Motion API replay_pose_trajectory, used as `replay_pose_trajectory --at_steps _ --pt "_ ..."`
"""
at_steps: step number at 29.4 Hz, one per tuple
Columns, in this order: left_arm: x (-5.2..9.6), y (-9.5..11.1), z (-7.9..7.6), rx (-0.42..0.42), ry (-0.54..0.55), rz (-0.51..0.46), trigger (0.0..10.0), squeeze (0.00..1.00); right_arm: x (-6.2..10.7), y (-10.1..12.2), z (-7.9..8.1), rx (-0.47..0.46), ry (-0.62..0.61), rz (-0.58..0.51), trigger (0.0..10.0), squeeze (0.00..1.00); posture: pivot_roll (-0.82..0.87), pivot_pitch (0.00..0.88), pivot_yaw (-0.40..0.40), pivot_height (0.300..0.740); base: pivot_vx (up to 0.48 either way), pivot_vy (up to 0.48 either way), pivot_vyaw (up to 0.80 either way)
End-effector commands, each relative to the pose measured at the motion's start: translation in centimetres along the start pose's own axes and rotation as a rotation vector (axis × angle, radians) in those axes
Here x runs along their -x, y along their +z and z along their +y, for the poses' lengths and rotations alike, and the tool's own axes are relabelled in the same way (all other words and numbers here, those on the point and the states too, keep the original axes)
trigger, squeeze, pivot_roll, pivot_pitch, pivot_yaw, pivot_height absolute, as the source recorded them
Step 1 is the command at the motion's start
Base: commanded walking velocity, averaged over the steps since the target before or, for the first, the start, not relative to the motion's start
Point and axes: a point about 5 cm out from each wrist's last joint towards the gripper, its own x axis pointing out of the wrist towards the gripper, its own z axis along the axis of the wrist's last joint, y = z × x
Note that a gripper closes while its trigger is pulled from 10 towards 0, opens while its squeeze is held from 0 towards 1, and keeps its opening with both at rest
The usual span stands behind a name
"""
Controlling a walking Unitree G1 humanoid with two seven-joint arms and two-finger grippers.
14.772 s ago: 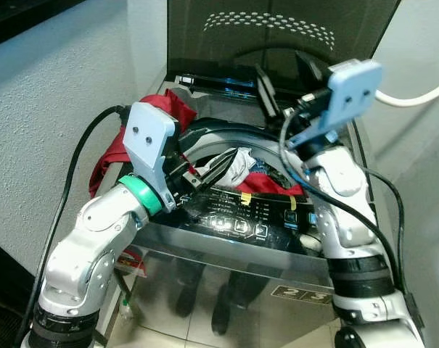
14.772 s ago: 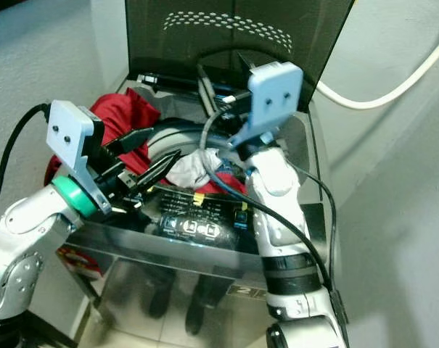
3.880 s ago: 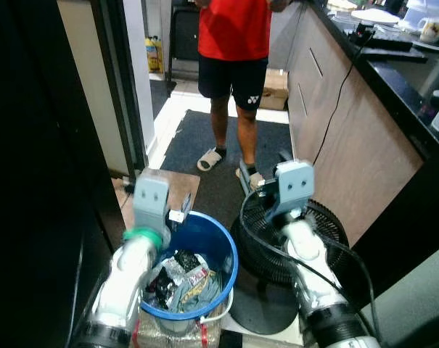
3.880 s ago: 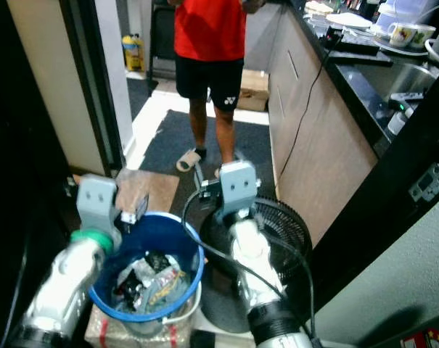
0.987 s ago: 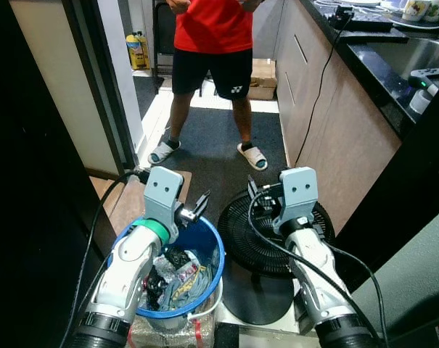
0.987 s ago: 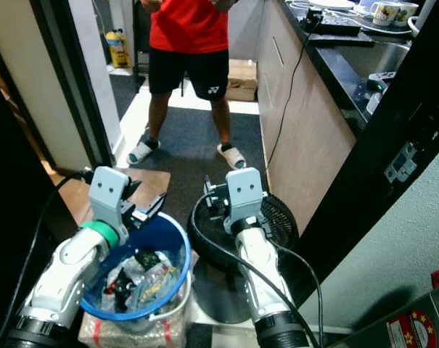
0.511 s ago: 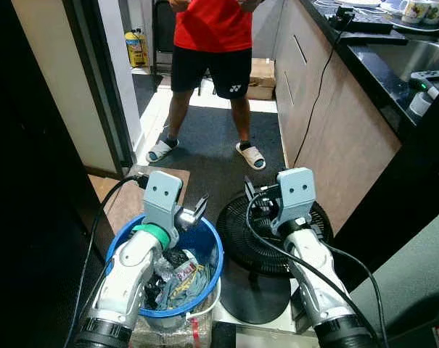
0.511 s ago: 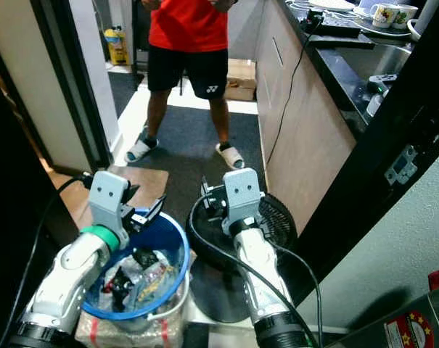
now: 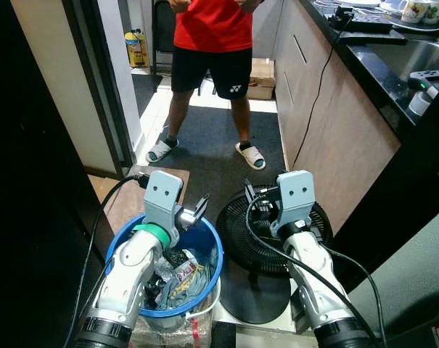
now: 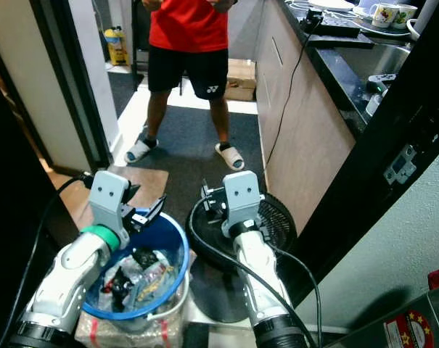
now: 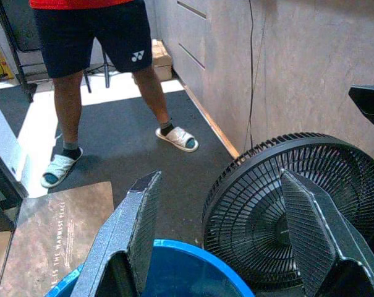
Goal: Clothes washing
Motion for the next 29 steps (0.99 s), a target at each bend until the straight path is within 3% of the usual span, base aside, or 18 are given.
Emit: replay_pose_trajectory --at_steps 1,29 --pt "0.03 -0.39 -0.24 0.000 -0.007 0.021 10.0 0.00 0.25 -0.15 -0.09 0.005 -0.002 0.005 10.0 0.00 0.07 0.033 0.008 0.740 0.000 0.000 0.00" --pt "0.10 -0.56 -0.27 0.003 0.002 0.024 10.0 0.00 0.08 -0.25 0.04 0.007 0.007 0.012 10.0 0.00 0.08 0.034 0.001 0.730 0.000 0.000 0.00"
